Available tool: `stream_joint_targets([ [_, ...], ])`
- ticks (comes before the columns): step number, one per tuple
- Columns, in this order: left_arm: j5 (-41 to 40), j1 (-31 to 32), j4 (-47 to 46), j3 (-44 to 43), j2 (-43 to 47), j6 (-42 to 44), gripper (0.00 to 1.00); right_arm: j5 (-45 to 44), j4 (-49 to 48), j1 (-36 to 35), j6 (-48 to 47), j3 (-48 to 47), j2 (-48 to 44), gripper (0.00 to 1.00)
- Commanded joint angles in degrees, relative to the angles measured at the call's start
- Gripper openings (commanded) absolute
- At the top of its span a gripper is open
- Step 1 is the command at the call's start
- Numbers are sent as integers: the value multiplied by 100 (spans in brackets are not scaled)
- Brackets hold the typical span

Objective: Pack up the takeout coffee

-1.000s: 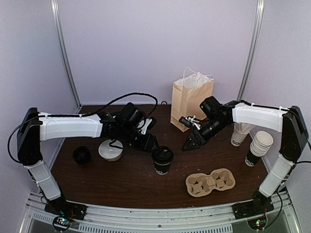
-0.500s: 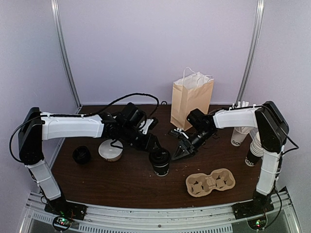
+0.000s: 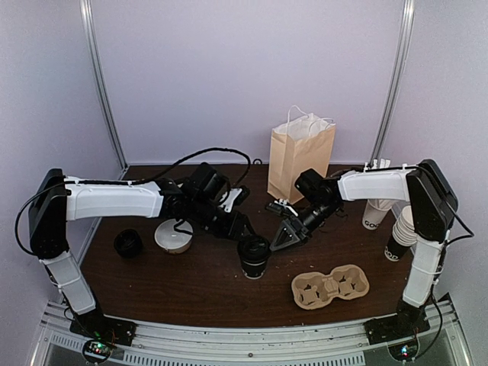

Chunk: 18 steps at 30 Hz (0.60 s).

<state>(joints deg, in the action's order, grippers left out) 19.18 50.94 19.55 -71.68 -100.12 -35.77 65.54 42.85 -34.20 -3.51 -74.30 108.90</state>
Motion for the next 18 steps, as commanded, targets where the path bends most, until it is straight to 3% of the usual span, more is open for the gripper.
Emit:
stream_joint_targets([
  [1,124,-27,-236,67,172,201,52,-288,14,-162,-140,97,-326,62],
  [13,18,-31,99,283,494,360,47,-265,480,-230,-365,-867,237,38],
  [18,-91,-24,100,525,805,245,47,-386,592,-178,-340,-1272,495,36],
])
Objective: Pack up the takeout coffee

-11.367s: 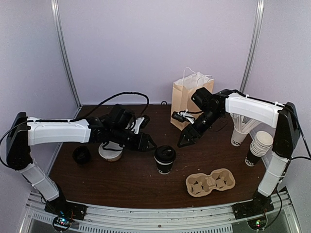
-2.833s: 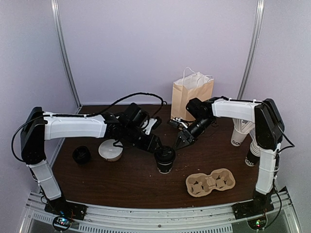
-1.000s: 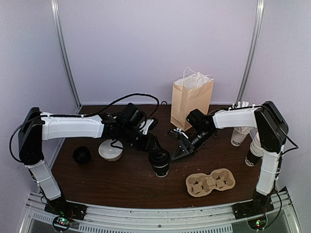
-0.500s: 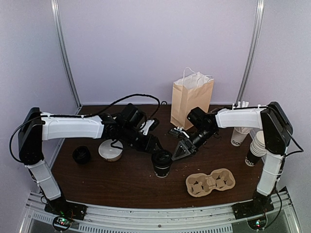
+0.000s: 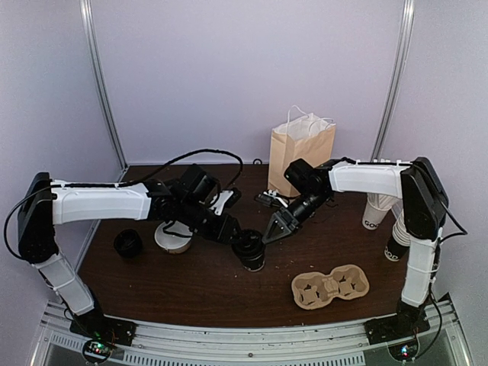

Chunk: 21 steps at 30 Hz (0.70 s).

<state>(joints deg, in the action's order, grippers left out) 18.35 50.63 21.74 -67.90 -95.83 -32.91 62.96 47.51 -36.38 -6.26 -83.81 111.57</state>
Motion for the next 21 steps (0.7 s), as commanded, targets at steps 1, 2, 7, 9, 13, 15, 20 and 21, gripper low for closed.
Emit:
stream_joint_targets([
  [1,-20,8,-130,191,423,-61,47,-156,154,50,-61,-392,288,36],
  [2,-45,7,-143,234,459,-68,47,-175,192,64,-64,-451,337,35],
  [7,-214,-1,-204,270,346,-93,49,-335,221,182,-32,-564,470,36],
  [9,-271,-1,-207,184,233,-89,49,-398,167,222,15,-593,490,37],
  [13,-362,-9,-218,31,35,-102,49,-487,242,263,-6,-716,592,38],
  [15,-416,-24,-222,-22,-29,-102,49,-486,226,280,8,-748,626,39],
  [20,-467,-142,-126,-135,-199,-155,48,-472,305,281,34,-1029,782,40],
  [21,-469,-163,-123,-131,-213,-181,48,-470,369,282,25,-1096,800,41],
])
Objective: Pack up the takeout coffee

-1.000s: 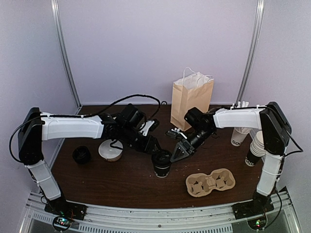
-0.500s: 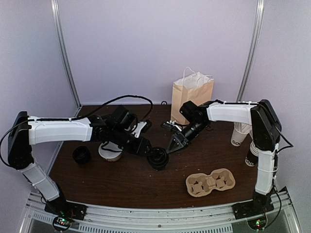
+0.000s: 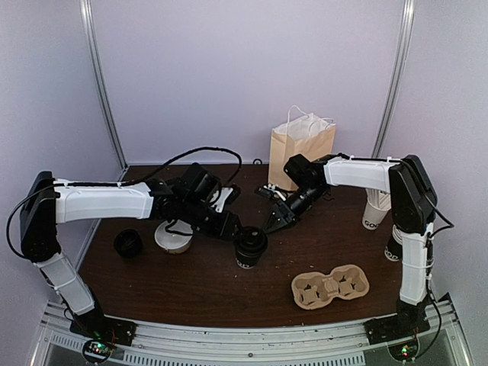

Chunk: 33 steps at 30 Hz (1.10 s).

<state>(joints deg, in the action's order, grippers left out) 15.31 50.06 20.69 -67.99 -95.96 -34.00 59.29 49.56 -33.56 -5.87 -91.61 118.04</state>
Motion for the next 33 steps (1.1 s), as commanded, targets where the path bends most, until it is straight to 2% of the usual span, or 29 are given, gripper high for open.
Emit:
stream_joint_targets([
  [1,-159,-125,-29,-100,-212,-98,48,-101,231,7,-34,-362,151,42],
  [6,-117,-176,-93,153,-166,-194,47,-192,251,77,-113,-41,-422,52],
  [11,-30,-253,-251,351,-170,-207,46,-202,392,61,-148,399,-643,56],
  [16,175,-295,-429,295,-300,-252,46,-90,689,48,-322,489,-563,56],
  [33,251,-322,-503,330,-472,-313,45,355,381,-68,132,165,34,54],
])
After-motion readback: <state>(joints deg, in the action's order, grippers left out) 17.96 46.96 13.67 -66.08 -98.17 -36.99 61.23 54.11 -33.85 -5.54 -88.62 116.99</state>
